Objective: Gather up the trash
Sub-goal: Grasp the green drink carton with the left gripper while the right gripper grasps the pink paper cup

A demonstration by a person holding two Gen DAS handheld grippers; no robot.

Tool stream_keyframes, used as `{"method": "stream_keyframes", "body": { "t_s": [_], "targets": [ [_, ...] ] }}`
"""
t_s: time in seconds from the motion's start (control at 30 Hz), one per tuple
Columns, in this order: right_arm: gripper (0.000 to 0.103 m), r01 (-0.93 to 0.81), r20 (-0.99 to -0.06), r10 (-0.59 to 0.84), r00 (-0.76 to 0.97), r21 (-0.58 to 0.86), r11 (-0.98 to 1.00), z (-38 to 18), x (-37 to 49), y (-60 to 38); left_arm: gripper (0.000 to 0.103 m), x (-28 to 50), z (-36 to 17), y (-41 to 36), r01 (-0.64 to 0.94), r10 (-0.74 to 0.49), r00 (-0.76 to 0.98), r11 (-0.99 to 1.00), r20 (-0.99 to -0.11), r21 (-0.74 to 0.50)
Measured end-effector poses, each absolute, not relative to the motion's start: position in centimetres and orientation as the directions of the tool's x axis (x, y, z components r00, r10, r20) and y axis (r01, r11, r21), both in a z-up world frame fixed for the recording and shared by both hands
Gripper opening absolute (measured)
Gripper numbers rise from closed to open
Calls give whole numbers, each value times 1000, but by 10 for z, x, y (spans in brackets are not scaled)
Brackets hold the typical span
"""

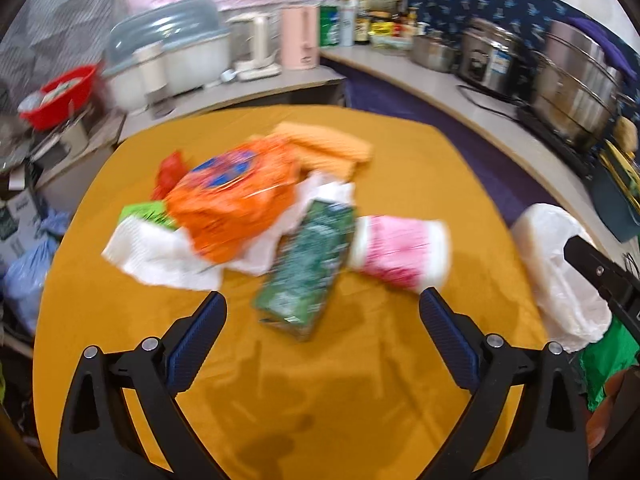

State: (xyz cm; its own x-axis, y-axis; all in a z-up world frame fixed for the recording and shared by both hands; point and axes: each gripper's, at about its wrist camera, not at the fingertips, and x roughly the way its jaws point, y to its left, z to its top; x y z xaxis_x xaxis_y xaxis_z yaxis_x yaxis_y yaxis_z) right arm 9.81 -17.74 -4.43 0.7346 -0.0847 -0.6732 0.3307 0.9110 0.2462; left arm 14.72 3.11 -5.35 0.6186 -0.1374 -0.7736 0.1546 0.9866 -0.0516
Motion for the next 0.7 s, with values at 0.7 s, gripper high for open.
{"method": "stream_keyframes", "body": {
  "t_s": [0.7],
  "targets": [
    [38,254,-759,66,648,297,920,-110,180,-125,92,188,-115,50,158,-186,567,981,-803,-115]
  ]
}}
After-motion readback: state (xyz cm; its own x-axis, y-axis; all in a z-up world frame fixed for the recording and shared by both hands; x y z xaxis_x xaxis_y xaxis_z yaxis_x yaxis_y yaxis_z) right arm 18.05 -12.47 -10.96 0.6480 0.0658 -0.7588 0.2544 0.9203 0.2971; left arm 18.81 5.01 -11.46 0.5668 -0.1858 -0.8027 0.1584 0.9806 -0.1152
